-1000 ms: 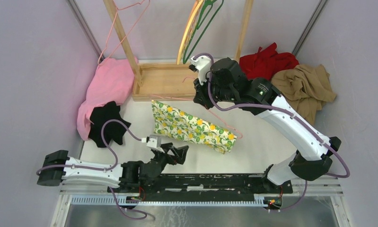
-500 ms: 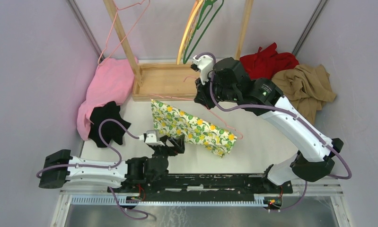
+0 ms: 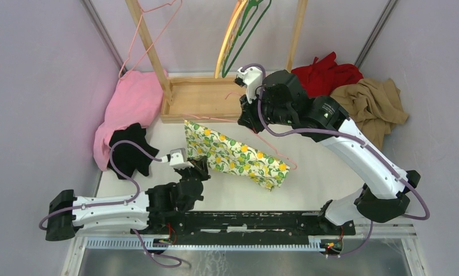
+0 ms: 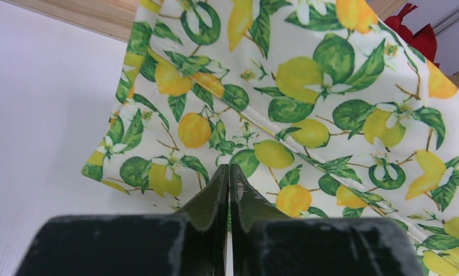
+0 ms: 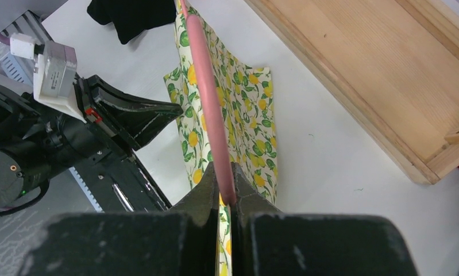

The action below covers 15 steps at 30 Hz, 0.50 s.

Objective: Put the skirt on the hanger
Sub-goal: Hang the skirt on the hanger.

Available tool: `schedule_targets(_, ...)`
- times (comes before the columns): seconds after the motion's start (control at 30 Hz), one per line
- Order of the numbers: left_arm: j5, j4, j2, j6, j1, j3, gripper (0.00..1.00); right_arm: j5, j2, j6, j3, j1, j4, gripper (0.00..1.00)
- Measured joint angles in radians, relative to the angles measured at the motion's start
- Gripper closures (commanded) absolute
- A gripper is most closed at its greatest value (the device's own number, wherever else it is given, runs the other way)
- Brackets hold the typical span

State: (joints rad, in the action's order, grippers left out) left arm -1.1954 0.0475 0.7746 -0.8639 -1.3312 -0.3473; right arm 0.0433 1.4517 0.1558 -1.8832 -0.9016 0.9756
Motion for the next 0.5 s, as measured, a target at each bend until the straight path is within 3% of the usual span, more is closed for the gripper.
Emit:
schedule_targets(0.27,0.1,-0.122,-0.142,-0.057,0.029,-0.018,0.32,0.0,-0.005,0.0,-0.01,0.022,0.018,0.99)
schedule_targets(0.5,0.193,0.011,-0.289,-0.09,0.029,0.106,0.17,0.033,-0.005,0.013,-0.074,0.092,0.028,0.99)
